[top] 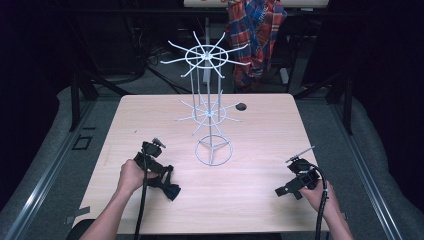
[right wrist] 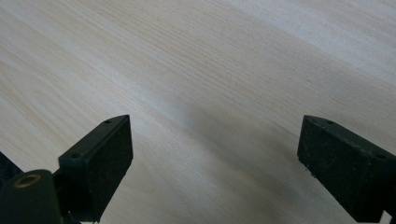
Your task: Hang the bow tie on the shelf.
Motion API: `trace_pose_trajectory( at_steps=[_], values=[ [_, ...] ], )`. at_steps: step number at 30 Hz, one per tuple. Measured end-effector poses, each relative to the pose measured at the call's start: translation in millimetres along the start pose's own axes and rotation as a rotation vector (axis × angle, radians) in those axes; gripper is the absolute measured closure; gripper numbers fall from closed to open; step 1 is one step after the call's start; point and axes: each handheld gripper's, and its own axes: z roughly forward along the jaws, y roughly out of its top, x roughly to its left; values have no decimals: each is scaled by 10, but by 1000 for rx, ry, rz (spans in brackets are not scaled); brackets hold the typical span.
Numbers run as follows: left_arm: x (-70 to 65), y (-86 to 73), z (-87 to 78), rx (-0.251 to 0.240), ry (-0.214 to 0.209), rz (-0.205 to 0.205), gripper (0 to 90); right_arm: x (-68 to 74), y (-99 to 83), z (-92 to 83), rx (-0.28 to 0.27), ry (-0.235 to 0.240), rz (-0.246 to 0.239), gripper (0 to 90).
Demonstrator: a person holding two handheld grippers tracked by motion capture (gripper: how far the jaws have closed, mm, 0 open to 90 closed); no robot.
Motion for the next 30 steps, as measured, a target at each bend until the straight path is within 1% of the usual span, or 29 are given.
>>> trace_pose_trajectory(
  at_steps=[3, 4, 7, 8, 10, 11, 12, 15, 16, 19, 22, 25, 26, 27, 28, 29, 30],
  values=[
    [-3, -3, 15, 7, 0, 0, 658, 0, 3, -4, 5, -5, -7, 100],
    [-5, -5, 19, 7, -2, 2, 679, 1, 3, -2, 3, 0, -5, 99],
    [-15, -8, 22, 10, -2, 16, 772, 1, 2, -1, 3, 1, -3, 100],
    [-20, -10, 24, 8, -1, 19, 821, 0, 2, 0, 2, 1, -2, 100],
    [-31, -10, 20, 6, 1, 31, 863, 0, 2, 0, 3, 3, -4, 100],
    [-36, -9, 16, 3, -2, 34, 878, -4, 2, 0, 5, -2, -9, 100],
    [-44, -10, 14, 1, -5, 33, 882, 4, 2, 8, -7, 13, 1, 100],
    [-48, -11, -8, -15, -12, 40, 884, -4, 2, -3, 9, -4, -9, 100],
    [-46, -8, -22, -18, -11, 46, 885, 0, 2, -3, 4, 3, -6, 100],
    [-55, -5, -72, -45, -18, 47, 885, 1, 2, -4, 3, 0, -5, 100],
    [-75, 6, -158, -76, -14, 79, 885, 2, 2, -10, 0, -3, -7, 100],
    [-112, 12, -249, -127, -6, 98, 885, 2, 4, -12, 0, -4, -9, 100],
    [-119, 13, -270, -141, -3, 101, 886, 2, 3, -10, -6, -1, -4, 100],
    [-127, 13, -292, -156, 11, 102, 886, 17, -14, 15, -47, 3, 27, 100],
    [-133, 13, -310, -163, 13, 102, 886, 14, -11, 4, -38, -2, 24, 100],
    [-139, 12, -326, -177, 16, 101, 886, 16, -12, 5, -43, 4, 28, 99],
    [-146, 11, -348, -196, 17, 97, 886, 7, -9, -2, -35, 7, 20, 99]
  ],
)
